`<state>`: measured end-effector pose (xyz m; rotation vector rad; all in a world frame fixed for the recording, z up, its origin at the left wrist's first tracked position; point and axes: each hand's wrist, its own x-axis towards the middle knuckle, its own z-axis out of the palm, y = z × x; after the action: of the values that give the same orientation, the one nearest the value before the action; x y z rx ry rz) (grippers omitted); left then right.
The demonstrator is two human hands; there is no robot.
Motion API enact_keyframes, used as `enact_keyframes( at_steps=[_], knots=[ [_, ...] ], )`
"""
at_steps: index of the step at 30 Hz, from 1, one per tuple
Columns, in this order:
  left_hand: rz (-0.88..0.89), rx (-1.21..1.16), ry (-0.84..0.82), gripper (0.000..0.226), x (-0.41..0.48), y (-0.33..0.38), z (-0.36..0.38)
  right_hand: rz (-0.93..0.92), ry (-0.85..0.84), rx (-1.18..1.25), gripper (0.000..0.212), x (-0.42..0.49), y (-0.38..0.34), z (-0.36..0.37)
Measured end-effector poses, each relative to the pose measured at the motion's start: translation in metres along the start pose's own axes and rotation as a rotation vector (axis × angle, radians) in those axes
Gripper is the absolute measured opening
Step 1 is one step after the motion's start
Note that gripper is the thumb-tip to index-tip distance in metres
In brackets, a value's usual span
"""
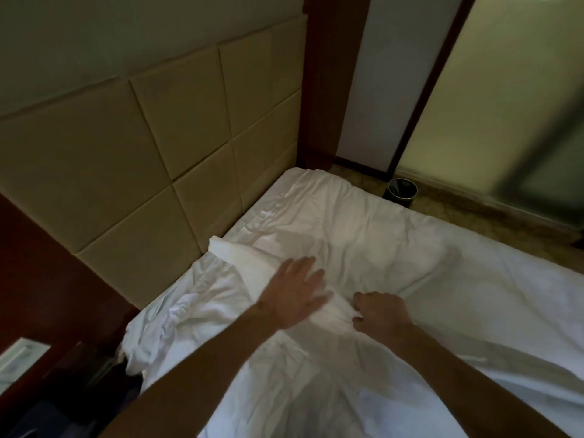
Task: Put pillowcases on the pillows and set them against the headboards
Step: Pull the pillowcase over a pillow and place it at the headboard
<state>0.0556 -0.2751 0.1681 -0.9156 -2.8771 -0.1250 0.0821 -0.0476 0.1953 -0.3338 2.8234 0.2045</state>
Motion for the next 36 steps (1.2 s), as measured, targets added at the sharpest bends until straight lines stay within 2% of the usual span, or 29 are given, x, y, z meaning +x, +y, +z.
enact_keyframes(
  at_steps=[3,6,10,13,16,18,21,25,27,30,33,36],
  knots=[
    [0.088,-0.006,-0.072,0.058,0.011,0.065,0.025,0.056,0.036,0.04,0.051,-0.014,0.013,0.005],
    [0.051,0.001,-0.135,0.052,0.012,0.097,0.043,0.116,-0.019,0.056,0.059,-0.034,0.038,0.005],
    [0.068,-0.006,-0.153,0.047,0.012,0.1,0.06,0.225,-0.192,0.081,0.054,-0.073,0.097,0.003],
    [0.132,0.025,-0.155,0.046,0.02,0.092,0.071,0.312,-0.271,0.226,0.061,-0.114,0.14,0.006],
    [0.156,0.032,-0.14,0.048,0.032,0.086,0.078,0.366,-0.274,0.37,0.066,-0.152,0.161,0.013],
    [0.164,0.046,-0.154,0.049,0.04,0.085,0.08,0.416,-0.274,0.457,0.062,-0.172,0.164,0.017],
    [0.167,0.095,-0.203,0.052,0.054,0.087,0.08,0.441,-0.242,0.542,0.056,-0.192,0.158,0.015],
    [0.128,0.132,-0.239,0.057,0.071,0.09,0.078,0.435,-0.181,0.643,0.059,-0.197,0.14,-0.002],
    [0.112,0.14,-0.232,0.059,0.077,0.089,0.075,0.404,-0.175,0.617,0.059,-0.198,0.132,-0.012],
    [0.081,0.135,-0.206,0.059,0.083,0.083,0.07,0.288,-0.114,0.352,0.057,-0.197,0.123,-0.022],
    [0.047,0.087,-0.19,0.06,0.084,0.077,0.066,0.255,0.02,0.12,0.051,-0.193,0.122,-0.023],
    [0.012,0.043,-0.158,0.06,0.085,0.072,0.065,0.253,0.139,0.05,0.053,-0.195,0.129,-0.023]
  ],
)
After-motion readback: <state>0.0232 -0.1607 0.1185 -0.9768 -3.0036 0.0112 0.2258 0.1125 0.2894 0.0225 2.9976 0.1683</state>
